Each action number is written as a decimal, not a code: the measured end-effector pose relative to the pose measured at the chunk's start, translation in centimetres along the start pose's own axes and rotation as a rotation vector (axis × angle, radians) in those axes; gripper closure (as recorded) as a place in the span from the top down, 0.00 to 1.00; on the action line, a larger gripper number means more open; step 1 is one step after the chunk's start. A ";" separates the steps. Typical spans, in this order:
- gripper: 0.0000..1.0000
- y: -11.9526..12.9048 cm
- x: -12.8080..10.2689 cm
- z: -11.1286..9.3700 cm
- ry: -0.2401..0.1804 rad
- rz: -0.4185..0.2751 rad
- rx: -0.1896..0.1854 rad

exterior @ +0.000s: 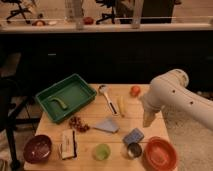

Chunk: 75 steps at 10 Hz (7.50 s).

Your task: Wipe red bowl with towel

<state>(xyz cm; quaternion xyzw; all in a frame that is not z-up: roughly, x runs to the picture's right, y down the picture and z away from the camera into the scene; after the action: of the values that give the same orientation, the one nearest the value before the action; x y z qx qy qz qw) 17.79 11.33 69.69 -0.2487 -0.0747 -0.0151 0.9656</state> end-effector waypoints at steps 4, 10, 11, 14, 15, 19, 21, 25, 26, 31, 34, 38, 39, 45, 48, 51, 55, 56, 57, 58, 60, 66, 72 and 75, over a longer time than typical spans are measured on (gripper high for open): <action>0.80 -0.4 -4.0 3.2 -0.071 -0.062 -0.014; 0.80 -0.3 -4.3 3.5 -0.084 -0.077 -0.015; 0.80 -0.2 -4.4 3.6 -0.079 -0.069 -0.013; 0.80 -0.1 -6.8 6.4 -0.093 -0.060 -0.023; 0.80 -0.2 -8.1 7.6 -0.099 -0.069 -0.033; 0.80 -0.5 -9.5 10.1 -0.166 -0.041 -0.037; 0.80 -0.5 -9.8 11.0 -0.215 -0.015 -0.030; 0.80 -0.5 -13.2 14.4 -0.280 -0.048 -0.079; 0.80 -0.4 -13.4 15.1 -0.287 -0.053 -0.094; 0.80 0.2 -13.1 17.5 -0.310 -0.046 -0.145; 0.80 0.6 -13.3 19.0 -0.307 -0.052 -0.177; 0.59 1.3 -12.3 20.1 -0.309 -0.049 -0.187; 0.47 1.6 -11.8 20.2 -0.314 -0.041 -0.189; 0.00 2.1 -10.6 18.4 -0.306 -0.048 -0.165; 0.00 1.3 -9.1 14.1 -0.277 -0.038 -0.106; 0.00 1.1 -6.8 10.1 -0.240 -0.029 -0.039; 0.00 3.5 -2.8 6.6 -0.200 0.006 0.024; 0.00 4.4 -1.7 5.9 -0.193 0.023 0.037; 0.00 4.8 -1.4 5.6 -0.189 0.030 0.045; 0.00 5.4 -1.0 5.2 -0.187 0.043 0.055; 0.00 6.9 0.8 4.5 -0.177 0.085 0.071; 0.00 9.6 4.7 5.0 -0.126 0.179 0.063; 0.00 9.5 4.4 5.1 -0.131 0.176 0.060; 0.00 10.7 6.6 6.1 -0.148 0.271 0.036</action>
<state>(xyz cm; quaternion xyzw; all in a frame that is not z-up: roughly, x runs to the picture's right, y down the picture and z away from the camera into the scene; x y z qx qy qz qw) 24.19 23.65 70.82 -0.2396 -0.1118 0.1353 0.9549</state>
